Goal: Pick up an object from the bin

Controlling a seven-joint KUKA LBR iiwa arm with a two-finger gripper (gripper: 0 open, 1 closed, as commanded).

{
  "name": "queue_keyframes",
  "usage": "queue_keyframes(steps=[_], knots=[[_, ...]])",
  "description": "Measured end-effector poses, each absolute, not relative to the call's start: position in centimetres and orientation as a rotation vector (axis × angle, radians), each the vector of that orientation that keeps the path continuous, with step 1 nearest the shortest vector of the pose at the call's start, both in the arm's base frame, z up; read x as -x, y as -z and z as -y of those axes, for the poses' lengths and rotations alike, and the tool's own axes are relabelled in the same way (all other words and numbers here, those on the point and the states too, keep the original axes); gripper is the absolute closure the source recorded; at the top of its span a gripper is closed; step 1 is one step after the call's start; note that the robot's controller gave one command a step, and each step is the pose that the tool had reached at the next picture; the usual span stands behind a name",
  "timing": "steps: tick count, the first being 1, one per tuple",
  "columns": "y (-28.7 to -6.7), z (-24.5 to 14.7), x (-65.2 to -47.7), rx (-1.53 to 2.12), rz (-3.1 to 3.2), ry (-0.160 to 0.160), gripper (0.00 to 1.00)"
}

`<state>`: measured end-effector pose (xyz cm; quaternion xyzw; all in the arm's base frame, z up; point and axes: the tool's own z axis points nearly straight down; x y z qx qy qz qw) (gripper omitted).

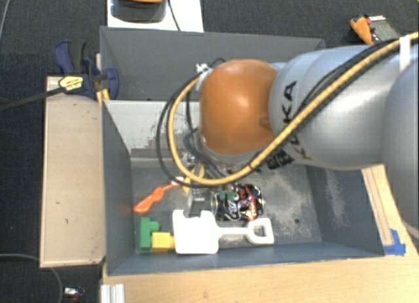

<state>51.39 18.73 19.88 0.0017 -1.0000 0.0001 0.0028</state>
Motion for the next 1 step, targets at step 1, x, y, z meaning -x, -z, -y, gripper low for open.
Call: queue_keyframes(steps=[1], knots=[[-20.35,-18.6,-51.58,0.004,3.144,0.002,0.0]])
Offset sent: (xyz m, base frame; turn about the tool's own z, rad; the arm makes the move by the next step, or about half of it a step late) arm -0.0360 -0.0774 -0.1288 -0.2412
